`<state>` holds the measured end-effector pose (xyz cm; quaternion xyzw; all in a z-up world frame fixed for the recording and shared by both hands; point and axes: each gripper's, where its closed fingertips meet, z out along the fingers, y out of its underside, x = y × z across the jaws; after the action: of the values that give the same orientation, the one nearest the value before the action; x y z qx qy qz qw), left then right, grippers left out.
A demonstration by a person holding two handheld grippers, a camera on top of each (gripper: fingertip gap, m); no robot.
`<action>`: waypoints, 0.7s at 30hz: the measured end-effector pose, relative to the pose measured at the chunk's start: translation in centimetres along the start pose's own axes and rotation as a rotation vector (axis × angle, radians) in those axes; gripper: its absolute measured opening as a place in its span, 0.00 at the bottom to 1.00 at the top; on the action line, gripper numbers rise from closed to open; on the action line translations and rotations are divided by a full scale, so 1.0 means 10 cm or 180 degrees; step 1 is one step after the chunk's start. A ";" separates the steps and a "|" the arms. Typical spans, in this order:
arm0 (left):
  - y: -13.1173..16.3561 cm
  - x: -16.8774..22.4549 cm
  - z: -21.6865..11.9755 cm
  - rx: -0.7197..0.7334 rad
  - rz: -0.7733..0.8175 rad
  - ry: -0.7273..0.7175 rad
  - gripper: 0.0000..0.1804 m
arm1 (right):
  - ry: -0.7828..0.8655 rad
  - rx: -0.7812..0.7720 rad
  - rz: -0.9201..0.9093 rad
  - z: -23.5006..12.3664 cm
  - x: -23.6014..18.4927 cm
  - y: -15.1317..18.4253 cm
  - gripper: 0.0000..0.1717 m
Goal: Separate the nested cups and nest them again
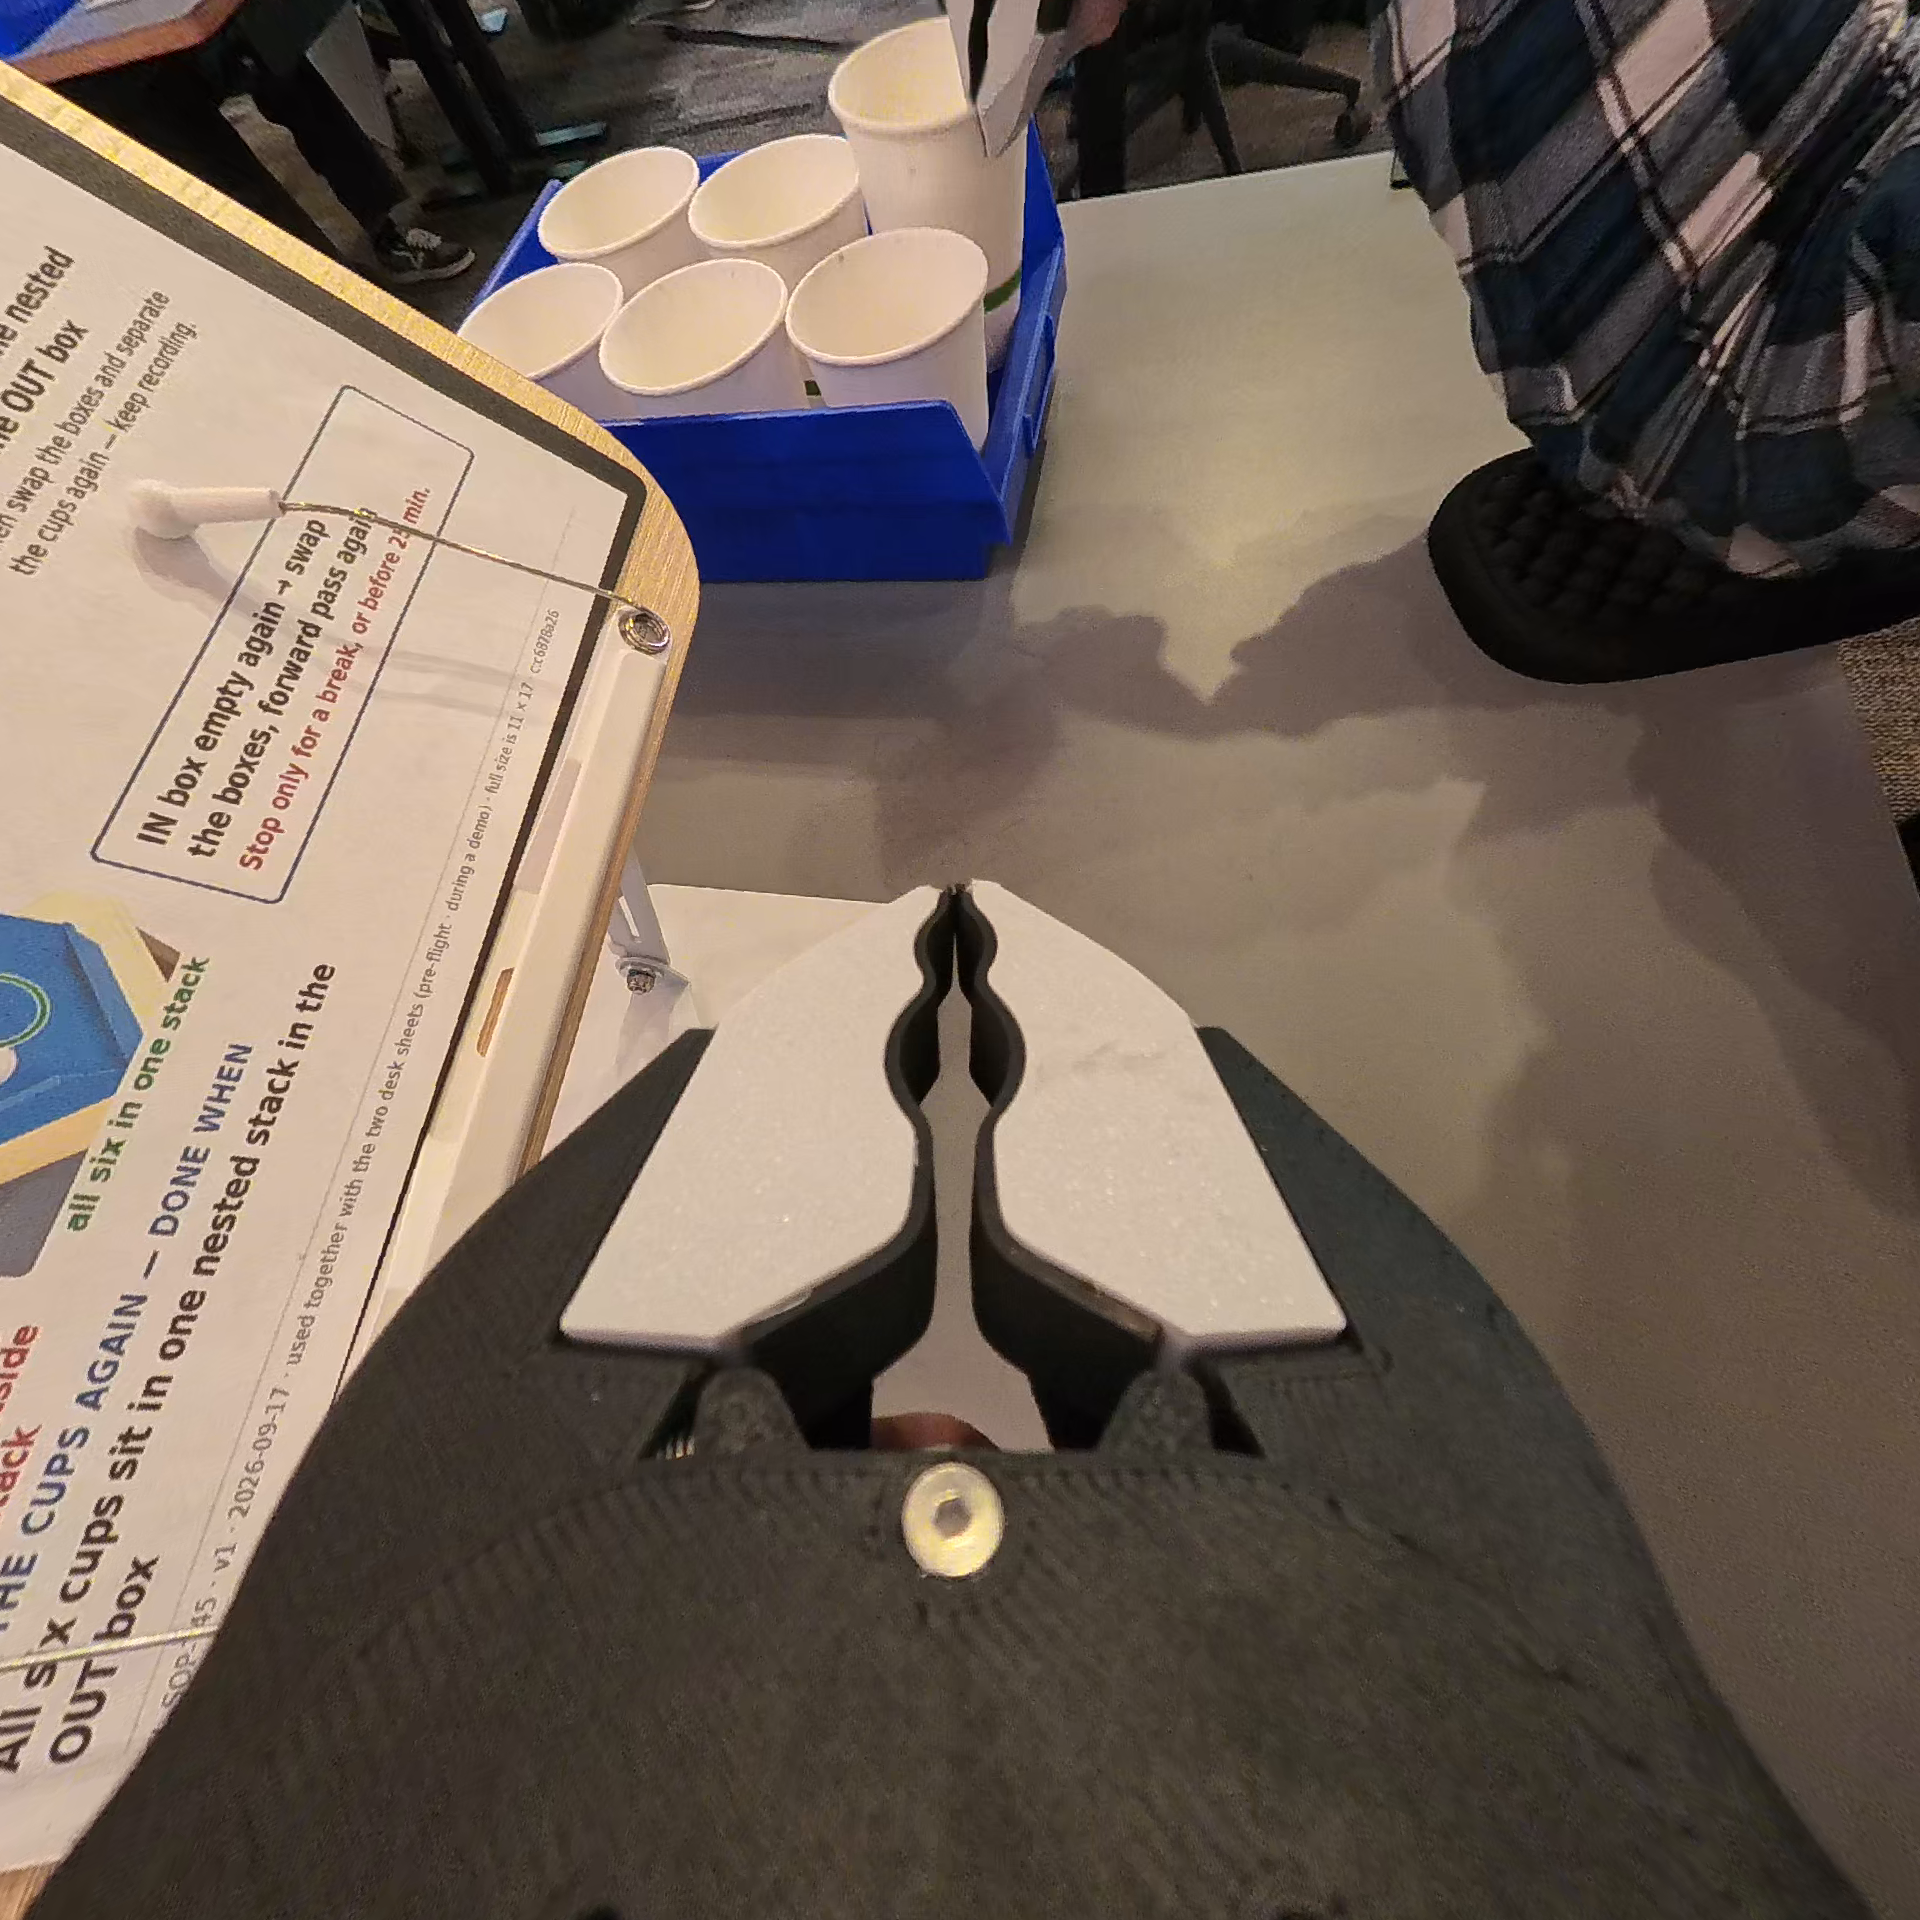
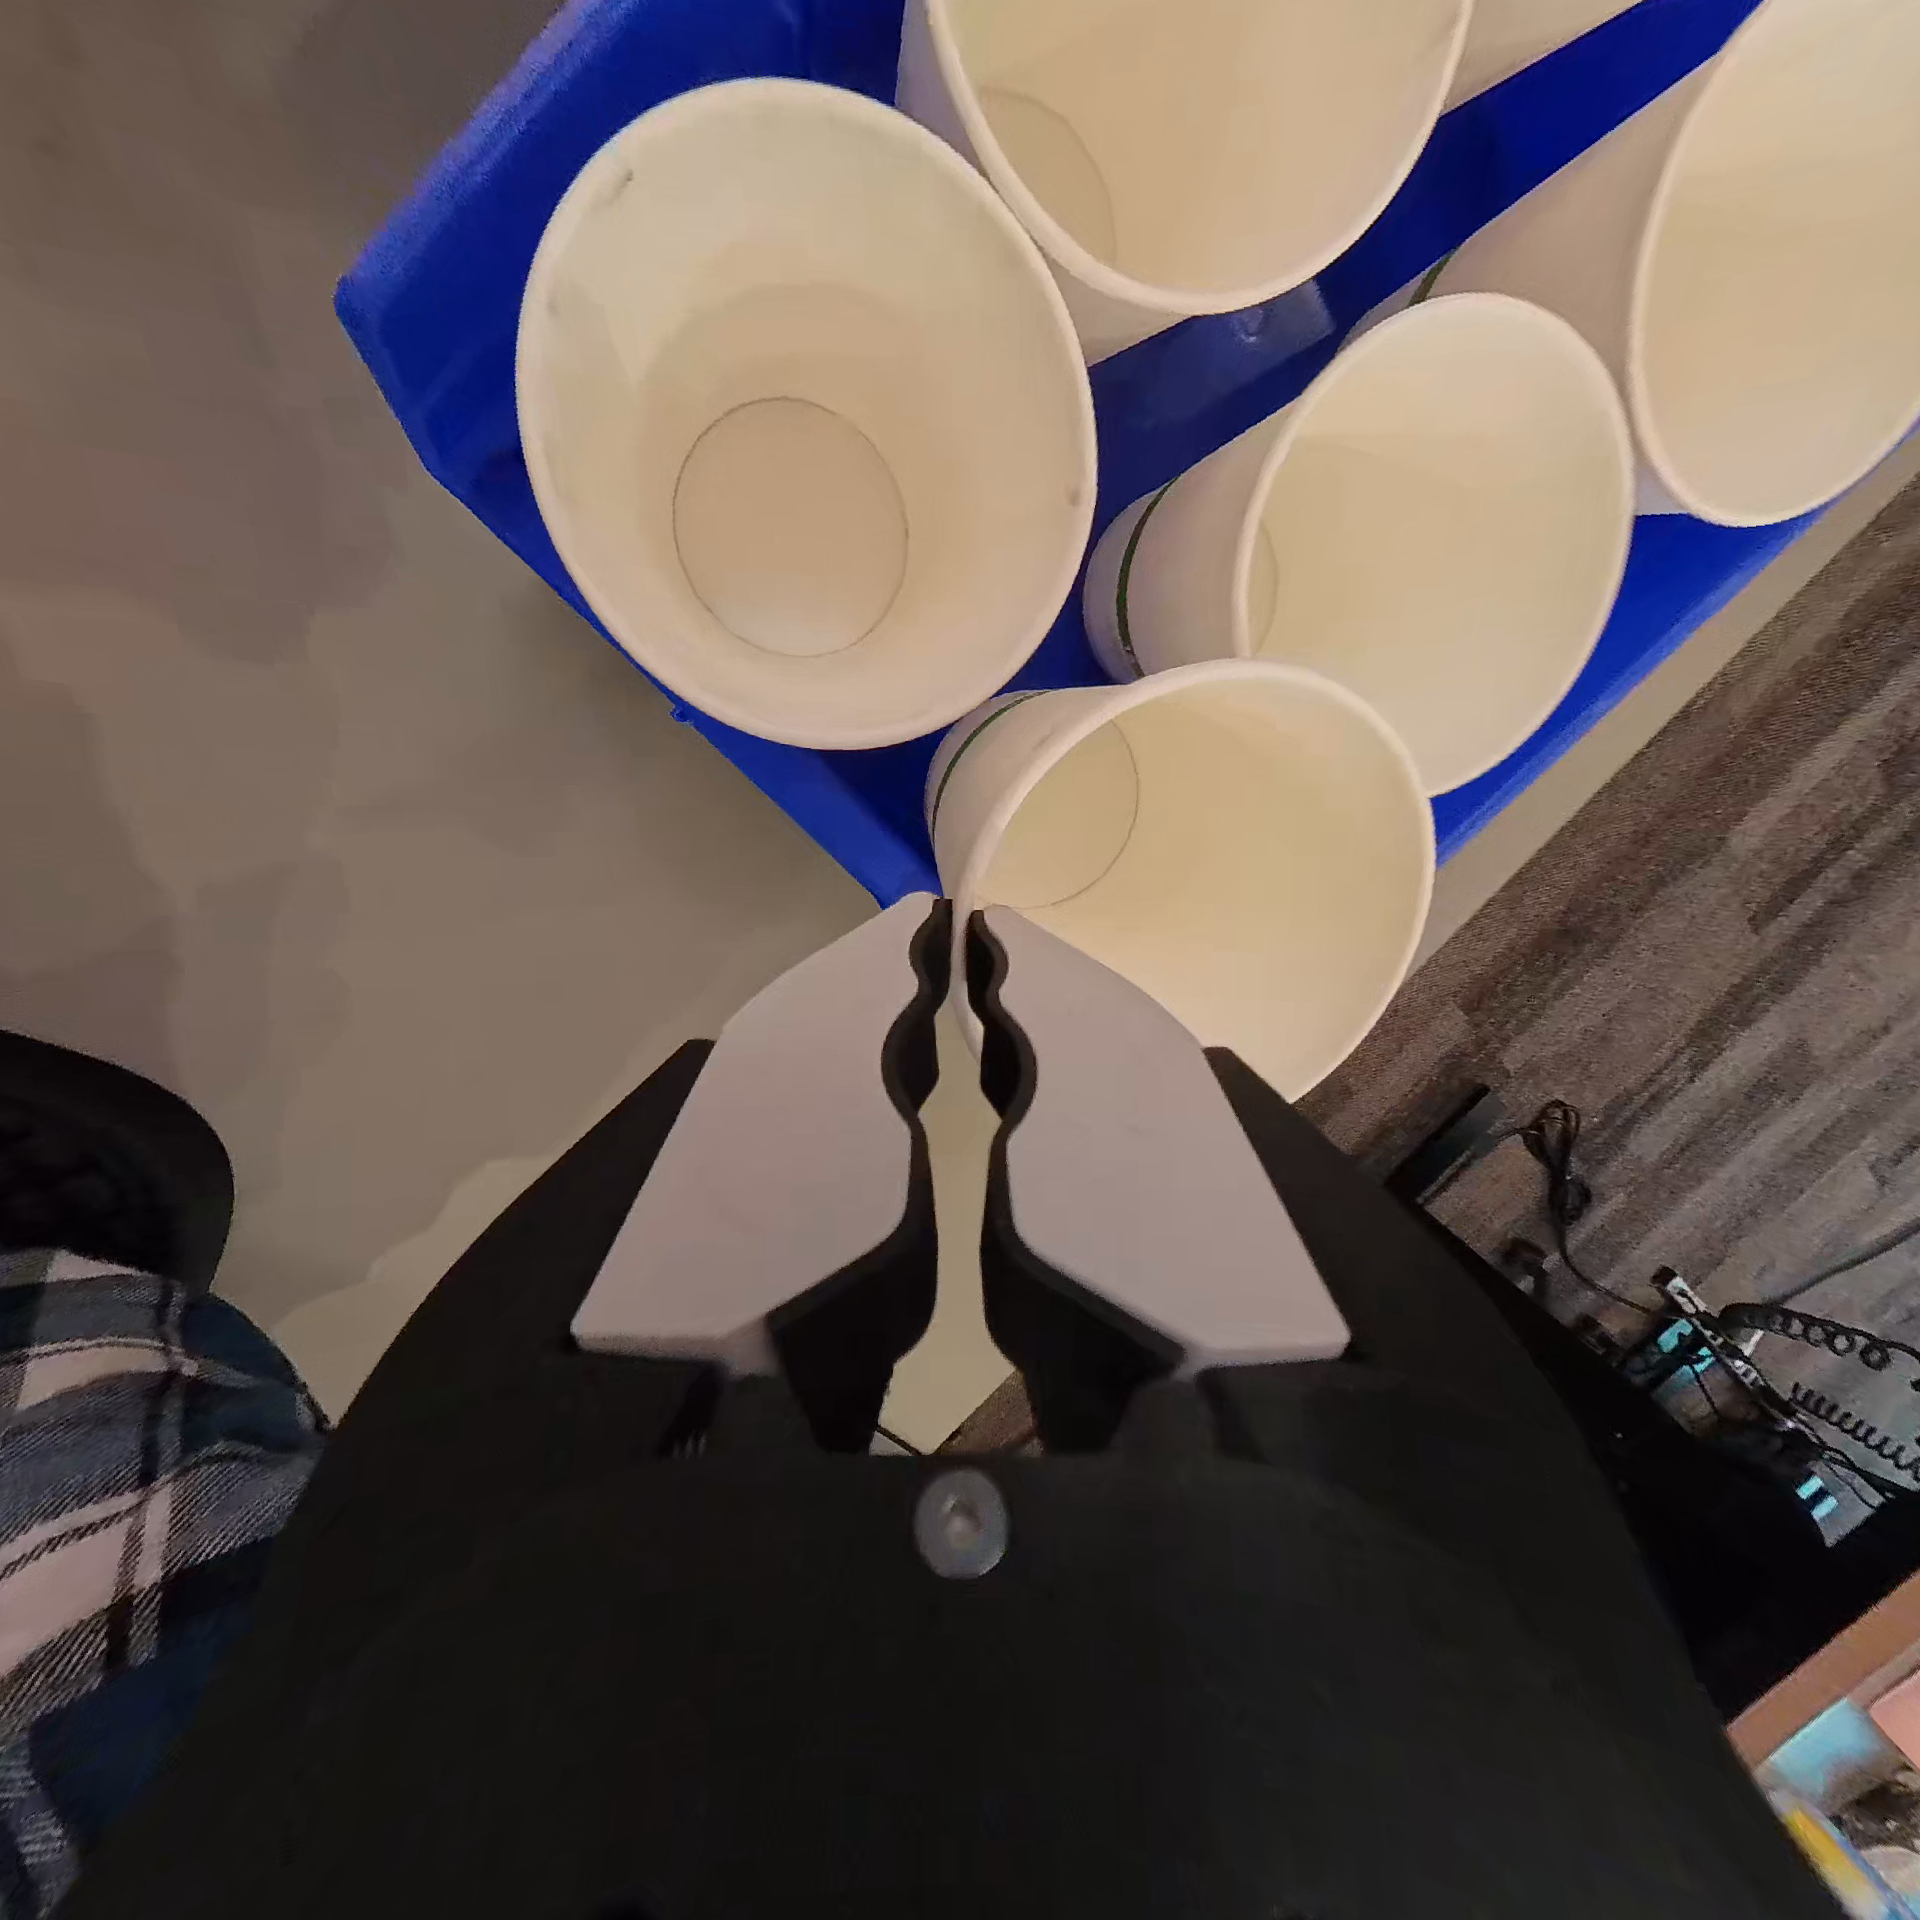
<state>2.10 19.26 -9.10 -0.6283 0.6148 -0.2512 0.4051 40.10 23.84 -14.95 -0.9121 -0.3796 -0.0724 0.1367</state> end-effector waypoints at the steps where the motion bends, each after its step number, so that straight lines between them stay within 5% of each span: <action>1: 0.00 0.00 0.00 -0.0002 -0.0001 0.0002 0.00 | -0.0038 -0.0022 -0.0002 0.03 -0.01 0.00 0.02; 21: 0.01 0.01 0.01 -0.0009 -0.0004 0.0021 0.00 | -0.0392 -0.0240 0.0089 0.24 -0.14 0.00 0.02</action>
<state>2.17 19.24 -9.27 -0.6285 0.6161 -0.2526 0.4020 39.15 23.62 -17.61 -0.9246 -0.3715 -0.0285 0.0797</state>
